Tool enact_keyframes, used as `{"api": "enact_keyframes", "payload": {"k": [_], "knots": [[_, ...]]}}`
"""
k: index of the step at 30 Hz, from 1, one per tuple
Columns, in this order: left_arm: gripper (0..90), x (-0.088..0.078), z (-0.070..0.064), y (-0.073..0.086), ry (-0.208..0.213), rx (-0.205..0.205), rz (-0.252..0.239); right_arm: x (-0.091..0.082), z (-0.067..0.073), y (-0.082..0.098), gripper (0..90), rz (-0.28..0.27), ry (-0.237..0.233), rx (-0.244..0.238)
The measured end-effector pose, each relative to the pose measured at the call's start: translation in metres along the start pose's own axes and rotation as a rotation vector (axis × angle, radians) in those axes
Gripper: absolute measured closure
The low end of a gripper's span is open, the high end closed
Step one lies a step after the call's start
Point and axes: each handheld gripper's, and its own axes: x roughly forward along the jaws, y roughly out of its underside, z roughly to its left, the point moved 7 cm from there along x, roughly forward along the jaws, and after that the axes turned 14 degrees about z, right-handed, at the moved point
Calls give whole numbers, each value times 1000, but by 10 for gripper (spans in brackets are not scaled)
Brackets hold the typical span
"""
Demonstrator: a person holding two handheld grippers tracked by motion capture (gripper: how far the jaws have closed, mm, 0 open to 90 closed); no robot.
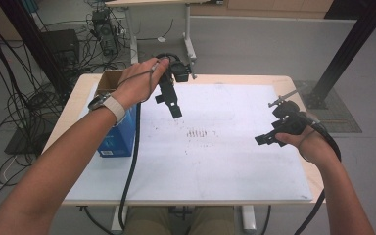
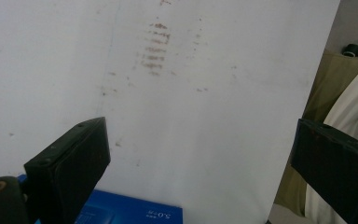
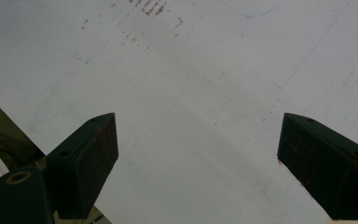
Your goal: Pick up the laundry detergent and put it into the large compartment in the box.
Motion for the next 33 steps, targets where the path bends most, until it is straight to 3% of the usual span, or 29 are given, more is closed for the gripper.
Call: {"api": "enact_keyframes", "payload": {"k": [9,33], "knots": [[52,9,-2,-5,7,31,7,-1,0,0,123,-2,3,1],[51,17,-1,-11,15,45,15,3,-2,2,120,-2,-4,12]]}}
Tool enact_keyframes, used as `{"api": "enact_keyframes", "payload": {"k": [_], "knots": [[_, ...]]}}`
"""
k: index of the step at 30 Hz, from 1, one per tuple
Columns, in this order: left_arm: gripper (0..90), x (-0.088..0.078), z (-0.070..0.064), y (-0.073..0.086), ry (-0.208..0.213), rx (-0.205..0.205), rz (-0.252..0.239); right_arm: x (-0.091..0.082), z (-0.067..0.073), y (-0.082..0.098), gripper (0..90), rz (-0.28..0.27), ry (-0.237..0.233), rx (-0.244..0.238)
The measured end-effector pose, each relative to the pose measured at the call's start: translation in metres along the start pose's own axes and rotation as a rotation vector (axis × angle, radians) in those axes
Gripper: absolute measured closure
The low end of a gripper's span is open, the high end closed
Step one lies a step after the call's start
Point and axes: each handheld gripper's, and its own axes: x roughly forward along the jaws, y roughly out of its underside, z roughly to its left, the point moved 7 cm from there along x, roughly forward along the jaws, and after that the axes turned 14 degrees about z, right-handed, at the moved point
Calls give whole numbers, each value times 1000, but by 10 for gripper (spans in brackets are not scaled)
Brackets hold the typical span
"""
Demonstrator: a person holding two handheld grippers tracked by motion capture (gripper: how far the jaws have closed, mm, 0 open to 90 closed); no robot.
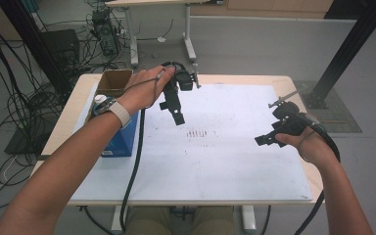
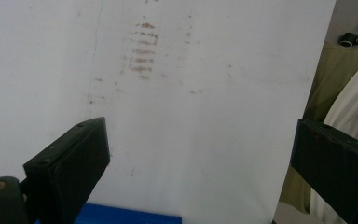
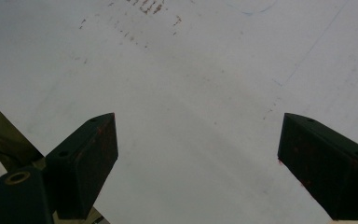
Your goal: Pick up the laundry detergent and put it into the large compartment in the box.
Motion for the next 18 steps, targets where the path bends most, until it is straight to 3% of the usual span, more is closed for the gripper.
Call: {"api": "enact_keyframes", "payload": {"k": [18], "knots": [[50,2,-1,3,8,-14,-8,0,0,5,120,-7,2,3]]}}
